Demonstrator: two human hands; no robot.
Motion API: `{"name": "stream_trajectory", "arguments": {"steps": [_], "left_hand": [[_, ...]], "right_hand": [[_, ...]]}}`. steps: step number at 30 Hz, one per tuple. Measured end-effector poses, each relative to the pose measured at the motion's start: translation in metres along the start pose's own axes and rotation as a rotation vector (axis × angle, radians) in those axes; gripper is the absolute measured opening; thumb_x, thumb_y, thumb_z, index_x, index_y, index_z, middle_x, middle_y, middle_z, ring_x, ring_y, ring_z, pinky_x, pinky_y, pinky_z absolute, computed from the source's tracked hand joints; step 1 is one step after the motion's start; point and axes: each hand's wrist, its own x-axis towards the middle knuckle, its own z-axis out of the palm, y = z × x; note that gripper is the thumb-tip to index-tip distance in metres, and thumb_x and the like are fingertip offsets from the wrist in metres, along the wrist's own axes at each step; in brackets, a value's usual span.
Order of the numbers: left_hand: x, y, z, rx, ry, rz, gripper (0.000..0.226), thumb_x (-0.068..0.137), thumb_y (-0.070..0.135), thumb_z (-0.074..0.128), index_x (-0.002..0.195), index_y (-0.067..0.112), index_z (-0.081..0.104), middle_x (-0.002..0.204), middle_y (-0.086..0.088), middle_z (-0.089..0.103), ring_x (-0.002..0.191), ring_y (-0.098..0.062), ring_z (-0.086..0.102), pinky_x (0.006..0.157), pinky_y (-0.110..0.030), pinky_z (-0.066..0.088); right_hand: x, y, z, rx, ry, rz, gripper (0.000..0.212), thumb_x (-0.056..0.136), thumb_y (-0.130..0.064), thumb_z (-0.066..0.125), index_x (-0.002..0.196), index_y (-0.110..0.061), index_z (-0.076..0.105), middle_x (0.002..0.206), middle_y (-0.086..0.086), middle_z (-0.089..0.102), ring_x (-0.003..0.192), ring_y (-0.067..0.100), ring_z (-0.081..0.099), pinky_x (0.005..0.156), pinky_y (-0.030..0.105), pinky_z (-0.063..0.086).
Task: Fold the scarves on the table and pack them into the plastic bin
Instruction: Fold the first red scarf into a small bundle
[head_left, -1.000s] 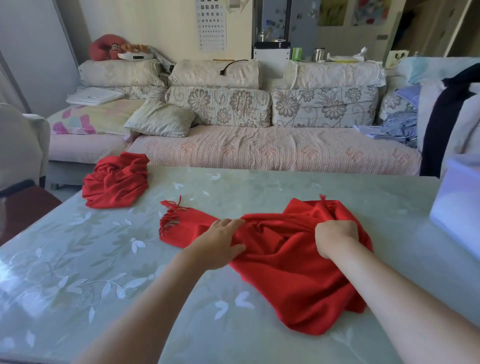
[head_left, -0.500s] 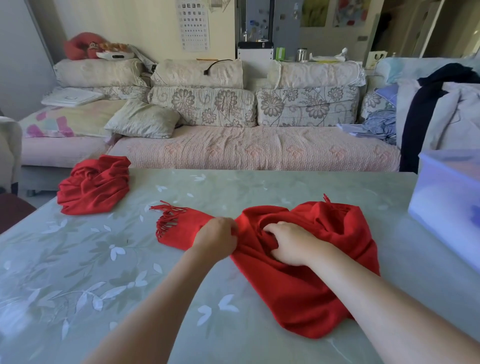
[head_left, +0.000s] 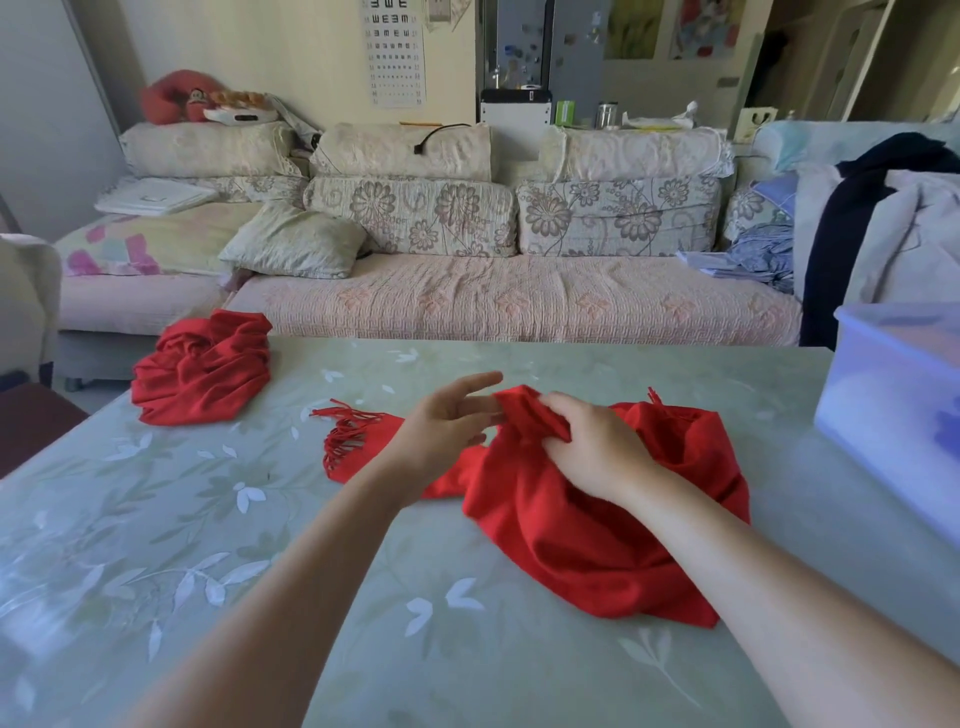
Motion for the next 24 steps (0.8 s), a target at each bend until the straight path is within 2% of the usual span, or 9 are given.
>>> {"name": "stream_trajectory", "arguments": {"steps": [3,7,9,12,14,16,19,21,24], "left_hand": [[0.008,-0.02,-0.001,0.323,0.096,0.034,0.045,0.09,-0.011,0.043,0.124,0.014,0.059,0.101,-0.001,0.072,0.088,-0.013,0.068,0.074,-0.021,0.05],[0.018,-0.047,-0.002,0.931,0.035,0.101,0.045,0.088,0.003,0.051,0.128,0.022,0.061,0.13,0.003,0.061,0.119,-0.014,0.056,0.101,-0.021,0.039],[0.026,-0.059,0.0,1.055,-0.049,0.096,0.051,0.09,0.009,0.053,0.139,0.024,0.052,0.147,0.0,0.047,0.136,-0.017,0.042,0.11,-0.024,0.03],[0.037,-0.074,0.006,1.233,-0.156,0.105,0.058,0.092,0.018,0.053,0.147,0.031,0.04,0.151,0.001,0.042,0.141,-0.02,0.036,0.114,-0.034,0.027],[0.041,-0.078,0.008,1.377,-0.17,0.136,0.053,0.091,0.02,0.053,0.141,0.034,0.046,0.133,0.001,0.058,0.127,-0.021,0.05,0.103,-0.031,0.031],[0.044,-0.076,0.006,1.432,-0.141,0.172,0.037,0.087,0.022,0.056,0.122,0.033,0.061,0.114,0.001,0.065,0.114,-0.022,0.057,0.093,-0.031,0.034],[0.044,-0.068,-0.007,1.33,-0.018,0.217,0.022,0.084,0.02,0.06,0.103,0.024,0.071,0.101,-0.003,0.064,0.102,-0.028,0.06,0.082,-0.032,0.042],[0.042,-0.059,-0.022,1.27,0.127,0.281,0.022,0.079,0.01,0.061,0.095,0.018,0.072,0.095,-0.008,0.063,0.094,-0.034,0.061,0.073,-0.037,0.049],[0.037,-0.046,-0.044,1.413,0.27,0.247,0.027,0.079,0.003,0.056,0.095,0.018,0.072,0.096,-0.008,0.061,0.094,-0.034,0.059,0.072,-0.038,0.047]], "right_hand": [[0.008,0.019,-0.019,-0.223,0.234,0.164,0.027,0.085,-0.013,0.054,0.105,-0.024,0.068,0.109,0.007,0.064,0.103,0.033,0.063,0.08,0.035,0.048],[0.01,0.048,-0.034,-0.725,0.298,0.421,0.028,0.088,-0.014,0.051,0.114,-0.017,0.062,0.118,0.01,0.053,0.109,0.032,0.056,0.088,0.039,0.046],[0.009,0.056,-0.029,-0.836,0.271,0.436,0.048,0.085,-0.018,0.055,0.132,-0.016,0.048,0.135,0.014,0.044,0.122,0.032,0.046,0.098,0.042,0.041],[0.007,0.051,-0.014,-0.605,0.099,0.087,0.076,0.077,-0.026,0.062,0.147,-0.021,0.034,0.157,0.011,0.028,0.143,0.03,0.03,0.11,0.046,0.03],[0.004,0.04,-0.004,-0.415,-0.142,-0.049,0.078,0.081,-0.042,0.062,0.152,-0.03,0.032,0.162,0.003,0.025,0.147,0.022,0.028,0.116,0.043,0.025],[0.001,0.038,0.004,-0.516,-0.343,-0.061,0.089,0.076,-0.056,0.064,0.154,-0.039,0.026,0.162,0.003,0.024,0.145,0.024,0.03,0.116,0.047,0.022],[0.007,0.051,0.0,-0.747,-0.43,-0.006,0.064,0.085,-0.033,0.062,0.145,-0.042,0.042,0.144,0.002,0.047,0.132,0.025,0.047,0.11,0.045,0.031],[0.016,0.059,-0.01,-0.833,-0.296,0.035,0.038,0.093,-0.021,0.051,0.126,-0.037,0.063,0.129,-0.002,0.061,0.122,0.025,0.056,0.103,0.039,0.039],[0.023,0.066,-0.022,-1.028,-0.07,0.138,0.034,0.099,-0.019,0.041,0.119,-0.027,0.067,0.124,-0.002,0.063,0.118,0.025,0.056,0.097,0.037,0.039]]}}
